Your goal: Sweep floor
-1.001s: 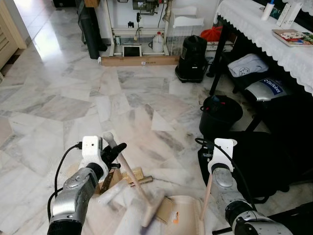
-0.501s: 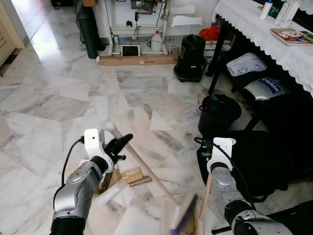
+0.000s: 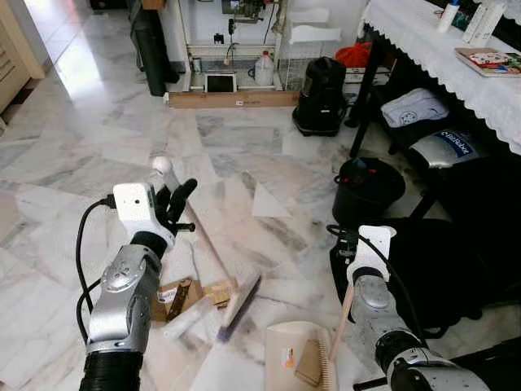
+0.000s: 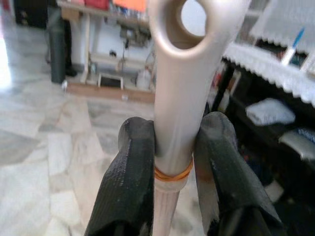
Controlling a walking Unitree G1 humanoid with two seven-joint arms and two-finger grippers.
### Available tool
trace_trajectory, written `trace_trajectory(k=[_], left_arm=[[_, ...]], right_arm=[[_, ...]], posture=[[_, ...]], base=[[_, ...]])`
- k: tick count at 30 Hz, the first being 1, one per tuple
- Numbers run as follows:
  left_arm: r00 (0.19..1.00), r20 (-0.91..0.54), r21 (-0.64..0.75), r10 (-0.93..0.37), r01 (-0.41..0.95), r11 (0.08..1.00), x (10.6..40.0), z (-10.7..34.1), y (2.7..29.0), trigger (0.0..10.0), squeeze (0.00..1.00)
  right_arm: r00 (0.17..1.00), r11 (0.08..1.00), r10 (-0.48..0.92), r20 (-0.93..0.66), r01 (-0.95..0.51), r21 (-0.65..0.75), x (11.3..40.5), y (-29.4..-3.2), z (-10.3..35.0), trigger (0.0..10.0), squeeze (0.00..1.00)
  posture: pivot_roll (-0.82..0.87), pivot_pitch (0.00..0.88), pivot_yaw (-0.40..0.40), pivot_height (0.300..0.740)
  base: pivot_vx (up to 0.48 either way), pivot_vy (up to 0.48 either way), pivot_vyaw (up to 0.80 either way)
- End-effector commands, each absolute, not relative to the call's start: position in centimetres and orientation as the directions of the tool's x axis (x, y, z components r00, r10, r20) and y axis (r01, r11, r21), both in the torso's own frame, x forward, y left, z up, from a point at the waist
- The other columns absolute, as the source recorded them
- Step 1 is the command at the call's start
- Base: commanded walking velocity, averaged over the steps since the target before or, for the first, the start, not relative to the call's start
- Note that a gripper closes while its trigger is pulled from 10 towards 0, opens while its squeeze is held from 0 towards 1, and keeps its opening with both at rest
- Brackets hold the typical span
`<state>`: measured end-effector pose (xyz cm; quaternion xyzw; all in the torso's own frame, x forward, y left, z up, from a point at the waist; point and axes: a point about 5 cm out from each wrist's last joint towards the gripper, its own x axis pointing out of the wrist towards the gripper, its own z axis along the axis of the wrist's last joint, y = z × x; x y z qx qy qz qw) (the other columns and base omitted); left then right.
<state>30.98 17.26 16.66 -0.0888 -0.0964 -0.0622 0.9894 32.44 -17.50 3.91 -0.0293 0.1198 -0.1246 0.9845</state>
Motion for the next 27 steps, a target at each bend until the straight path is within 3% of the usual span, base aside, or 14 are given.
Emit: trace_trajectory(k=[1, 15, 27], left_arm=[[0.95, 0.3, -0.133, -0.084, 0.129, 0.983, 31.0, 18.7, 17.3, 10.0, 0.0], [0.94, 0.338, 0.052, -0.044, 0.028, 0.998, 30.4, 18.0, 17.0, 10.0, 0.0], [0.947, 0.318, 0.092, 0.035, -0.067, 0.993, 30.0, 16.1, 17.9, 10.0, 0.0]], right_arm=[[0.946, 0.958, -0.286, -0.151, 0.279, -0.07, 32.9, -18.5, 5.2, 10.0, 0.0], [0.92, 0.927, -0.376, 0.114, 0.375, 0.034, 33.6, -20.0, 9.7, 10.0, 0.0], [0.925, 0.954, -0.298, 0.234, 0.281, 0.105, 33.9, -17.9, 12.3, 10.0, 0.0]], posture=[[0.06, 0.02, -0.057, 0.74], [0.06, 0.018, -0.078, 0.74], [0.05, 0.011, -0.084, 0.74]], base=[[0.0, 0.0, 0.0], [0.0, 0.0, 0.0], [0.0, 0.0, 0.0]])
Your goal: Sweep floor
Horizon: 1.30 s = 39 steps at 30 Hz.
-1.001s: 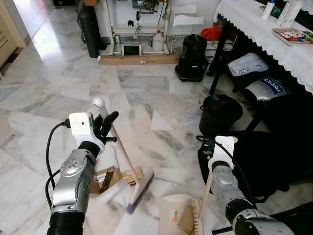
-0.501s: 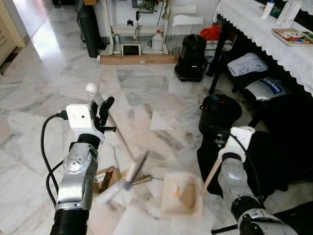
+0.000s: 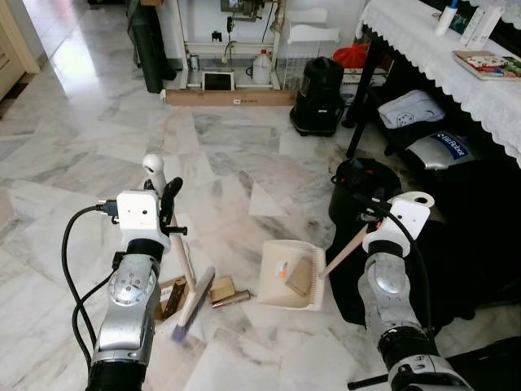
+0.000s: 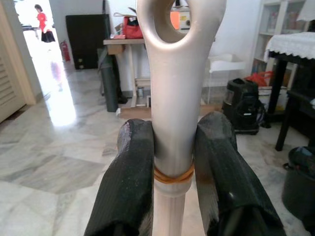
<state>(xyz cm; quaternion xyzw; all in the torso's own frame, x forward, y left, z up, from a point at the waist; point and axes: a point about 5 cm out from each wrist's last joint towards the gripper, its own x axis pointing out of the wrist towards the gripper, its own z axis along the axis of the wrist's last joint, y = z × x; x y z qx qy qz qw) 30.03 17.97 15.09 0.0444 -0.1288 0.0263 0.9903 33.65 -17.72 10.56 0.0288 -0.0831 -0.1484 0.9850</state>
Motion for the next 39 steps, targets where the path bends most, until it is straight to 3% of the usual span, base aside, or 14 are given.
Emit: trace_trajectory(k=[1, 6, 39], left_arm=[[0.947, 0.319, 0.093, 0.036, -0.069, 0.993, 30.0, 16.1, 17.9, 10.0, 0.0], [0.943, 0.327, 0.093, 0.055, -0.09, 0.992, 30.0, 15.9, 18.0, 10.0, 0.0], [0.954, 0.297, 0.115, 0.05, -0.088, 0.989, 30.2, 14.5, 17.7, 10.0, 0.0]], right_arm=[[0.925, 0.956, -0.293, 0.241, 0.275, 0.105, 34.0, -17.8, 12.5, 10.0, 0.0], [0.927, 0.958, -0.284, 0.244, 0.267, 0.101, 34.0, -17.7, 12.8, 10.0, 0.0], [0.929, 0.955, -0.29, 0.23, 0.266, 0.128, 33.3, -17.8, 12.6, 10.0, 0.0]], posture=[[0.05, 0.01, -0.086, 0.74], [0.05, 0.007, -0.089, 0.74], [0.04, 0.0, -0.068, 0.74]], base=[[0.0, 0.0, 0.0], [0.0, 0.0, 0.35], [0.0, 0.0, 0.79]])
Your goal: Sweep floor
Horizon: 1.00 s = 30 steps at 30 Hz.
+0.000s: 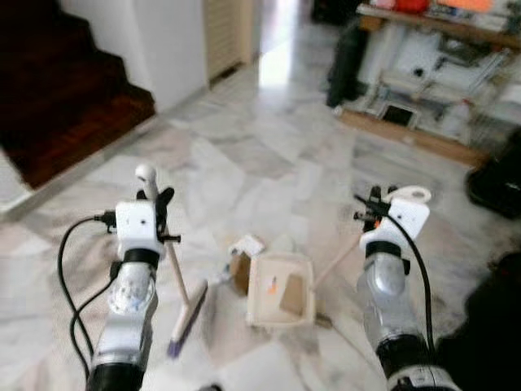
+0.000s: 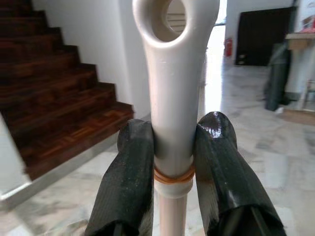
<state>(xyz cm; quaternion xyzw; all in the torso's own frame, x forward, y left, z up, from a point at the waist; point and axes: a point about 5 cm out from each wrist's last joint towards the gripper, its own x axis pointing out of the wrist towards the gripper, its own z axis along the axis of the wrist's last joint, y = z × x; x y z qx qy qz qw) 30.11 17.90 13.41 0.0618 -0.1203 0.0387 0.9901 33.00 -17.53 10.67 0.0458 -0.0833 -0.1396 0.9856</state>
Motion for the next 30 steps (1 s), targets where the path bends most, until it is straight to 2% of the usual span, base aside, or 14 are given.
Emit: trace_trajectory(k=[1, 24, 30], left_arm=[[0.953, 0.299, 0.116, 0.051, -0.089, 0.989, 30.22, 14.53, 17.63, 10.0, 0.0], [0.949, 0.31, 0.129, 0.06, -0.104, 0.986, 30.34, 14.88, 17.74, 10.0, 0.0], [0.951, 0.304, 0.129, 0.063, -0.107, 0.986, 30.35, 14.77, 17.76, 10.0, 0.0]], right_arm=[[0.929, 0.955, -0.291, 0.231, 0.267, 0.129, 33.34, -17.86, 12.66, 10.0, 0.0], [0.928, 0.952, -0.296, 0.225, 0.268, 0.148, 33.41, -17.81, 12.89, 10.0, 0.0], [0.933, 0.952, -0.29, 0.211, 0.259, 0.164, 33.45, -17.67, 12.76, 10.0, 0.0]], posture=[[0.04, 0.0, -0.07, 0.74], [0.05, 0.021, -0.071, 0.74], [0.05, 0.021, -0.071, 0.74]], base=[[0.0, 0.0, 0.79], [0.0, 0.0, 0.76], [0.0, 0.0, 0.0]])
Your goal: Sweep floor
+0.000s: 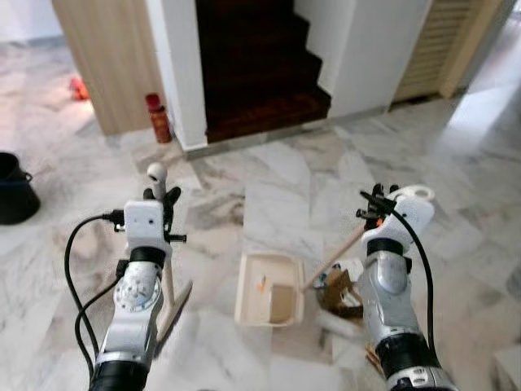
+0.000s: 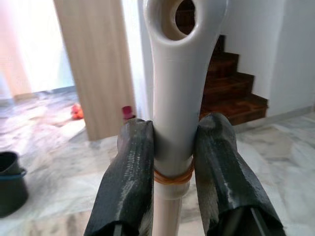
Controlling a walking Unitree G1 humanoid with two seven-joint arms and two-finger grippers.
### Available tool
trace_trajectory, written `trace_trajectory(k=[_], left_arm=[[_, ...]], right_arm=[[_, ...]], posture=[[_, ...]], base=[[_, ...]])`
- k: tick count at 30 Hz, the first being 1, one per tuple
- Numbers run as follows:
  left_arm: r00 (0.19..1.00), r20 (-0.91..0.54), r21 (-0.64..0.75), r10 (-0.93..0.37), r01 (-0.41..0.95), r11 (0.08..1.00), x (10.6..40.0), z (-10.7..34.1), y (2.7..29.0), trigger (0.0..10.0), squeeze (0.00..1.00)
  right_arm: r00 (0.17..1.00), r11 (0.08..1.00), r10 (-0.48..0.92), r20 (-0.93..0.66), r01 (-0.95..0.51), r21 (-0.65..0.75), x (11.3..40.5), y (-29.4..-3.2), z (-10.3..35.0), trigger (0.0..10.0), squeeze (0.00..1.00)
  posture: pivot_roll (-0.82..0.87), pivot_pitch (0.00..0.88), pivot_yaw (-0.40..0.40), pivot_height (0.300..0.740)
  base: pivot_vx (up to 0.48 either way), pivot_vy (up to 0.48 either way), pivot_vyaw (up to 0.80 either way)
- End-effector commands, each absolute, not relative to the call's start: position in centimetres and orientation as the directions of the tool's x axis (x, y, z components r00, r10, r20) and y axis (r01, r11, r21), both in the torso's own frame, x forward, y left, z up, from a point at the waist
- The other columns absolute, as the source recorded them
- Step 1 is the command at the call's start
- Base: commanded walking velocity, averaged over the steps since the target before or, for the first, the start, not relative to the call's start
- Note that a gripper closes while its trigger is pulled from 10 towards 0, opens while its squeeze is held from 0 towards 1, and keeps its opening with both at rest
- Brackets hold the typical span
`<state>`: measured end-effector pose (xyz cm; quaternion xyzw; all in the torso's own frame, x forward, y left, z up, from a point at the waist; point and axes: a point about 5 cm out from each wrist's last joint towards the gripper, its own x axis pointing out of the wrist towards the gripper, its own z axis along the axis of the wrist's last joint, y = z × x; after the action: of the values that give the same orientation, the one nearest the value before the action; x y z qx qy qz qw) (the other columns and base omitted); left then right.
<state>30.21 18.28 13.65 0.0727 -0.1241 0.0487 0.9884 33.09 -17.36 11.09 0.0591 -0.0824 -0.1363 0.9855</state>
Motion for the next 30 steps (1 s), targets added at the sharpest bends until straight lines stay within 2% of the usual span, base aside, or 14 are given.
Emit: trace_trajectory(k=[1, 7, 16, 30], left_arm=[[0.951, 0.303, 0.129, 0.064, -0.107, 0.986, 30.36, 14.76, 17.77, 10.0, 0.0], [0.952, 0.298, 0.129, 0.067, -0.11, 0.986, 30.36, 14.68, 17.78, 10.0, 0.0], [0.954, 0.291, 0.129, 0.07, -0.111, 0.985, 30.33, 14.56, 17.76, 10.0, 0.0], [0.96, 0.272, 0.119, 0.073, -0.108, 0.987, 30.42, 14.22, 17.72, 10.0, 0.0]], right_arm=[[0.934, 0.952, -0.29, 0.21, 0.259, 0.163, 33.45, -17.66, 12.76, 10.0, 0.0], [0.938, 0.956, -0.277, 0.207, 0.248, 0.158, 33.48, -17.5, 12.71, 10.0, 0.0], [0.941, 0.958, -0.272, 0.202, 0.243, 0.155, 33.44, -17.46, 12.58, 10.0, 0.0], [0.947, 0.958, -0.262, 0.187, 0.231, 0.172, 33.53, -17.32, 12.4, 10.0, 0.0]], posture=[[0.05, 0.028, -0.072, 0.74], [0.05, 0.028, -0.072, 0.74], [0.05, 0.032, -0.075, 0.74], [0.05, 0.015, -0.073, 0.74]], base=[[0.0, 0.0, 0.0], [0.0, 0.0, 0.0], [0.0, 0.0, 0.67], [0.0, 0.0, 0.0]])
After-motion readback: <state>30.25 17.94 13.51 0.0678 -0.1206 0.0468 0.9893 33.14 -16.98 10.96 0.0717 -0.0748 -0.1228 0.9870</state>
